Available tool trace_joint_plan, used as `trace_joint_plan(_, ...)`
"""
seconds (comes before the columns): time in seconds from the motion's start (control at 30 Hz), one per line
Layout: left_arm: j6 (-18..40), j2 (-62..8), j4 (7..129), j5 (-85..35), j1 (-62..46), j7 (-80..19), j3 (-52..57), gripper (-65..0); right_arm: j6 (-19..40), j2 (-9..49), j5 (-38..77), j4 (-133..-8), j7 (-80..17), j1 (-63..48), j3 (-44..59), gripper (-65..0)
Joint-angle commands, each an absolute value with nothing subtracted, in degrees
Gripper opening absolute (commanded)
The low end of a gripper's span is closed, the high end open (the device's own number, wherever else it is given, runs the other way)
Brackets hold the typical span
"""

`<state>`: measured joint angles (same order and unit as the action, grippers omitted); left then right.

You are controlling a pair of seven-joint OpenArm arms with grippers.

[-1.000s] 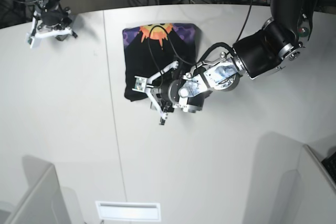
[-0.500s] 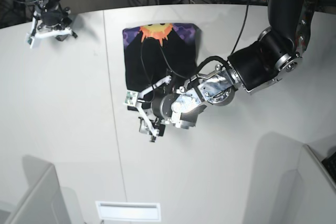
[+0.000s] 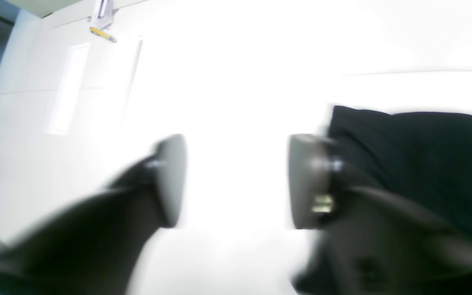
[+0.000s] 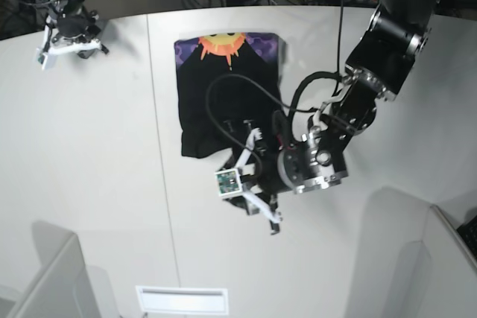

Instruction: Fold the T-shirt properly

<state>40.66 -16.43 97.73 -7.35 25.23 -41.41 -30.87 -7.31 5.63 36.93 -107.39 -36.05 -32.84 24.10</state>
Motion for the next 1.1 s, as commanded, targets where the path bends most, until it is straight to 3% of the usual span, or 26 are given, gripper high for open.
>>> trace_joint_plan(0.0, 40.0, -17.54, 100.7, -7.43, 25.1, -40.48, -28.35, -51.3, -4.26, 6.37, 37.41, -108.44, -35.21, -32.84, 24.66, -65.0)
trace_joint_plan(0.07, 40.0, -19.65, 104.66, -7.43, 21.14, -40.4, -24.84, -65.0, -0.04, 7.25, 37.41, -108.44, -33.8, -32.66, 24.75, -65.0)
trace_joint_plan(0.3, 40.0, -23.43, 113.27, -7.52, 7.96, -39.69, -13.32, -65.0, 6.64, 7.25, 37.14, -108.44, -25.89, -34.42, 24.84, -65.0)
trace_joint_plan(0.4, 40.0, -24.57, 112.92, -7.43, 2.42, -29.85, -11.12, -65.0, 9.54, 6.9, 31.87, -109.23, -22.64, -35.74, 24.57, -65.0)
trace_joint_plan(0.57, 40.0, -28.44, 112.84, -6.9, -10.51, -4.44, -9.71, -65.0, 15.16, 2.15, 19.03, -109.76, -11.82, -39.16, 25.1, -65.0)
trace_joint_plan(0.83, 40.0, -29.05, 113.01, 6.9, -26.59, 7.16, -9.71, -65.0, 16.31, -2.07, 12.53, -109.76, 9.45, -46.99, 29.23, -65.0)
trace_joint_plan(1.07, 40.0, -29.14, 112.92, 7.43, -37.14, 13.67, -9.71, -65.0, 16.31, -1.98, 12.53, -109.49, 11.82, -53.32, 29.49, -65.0)
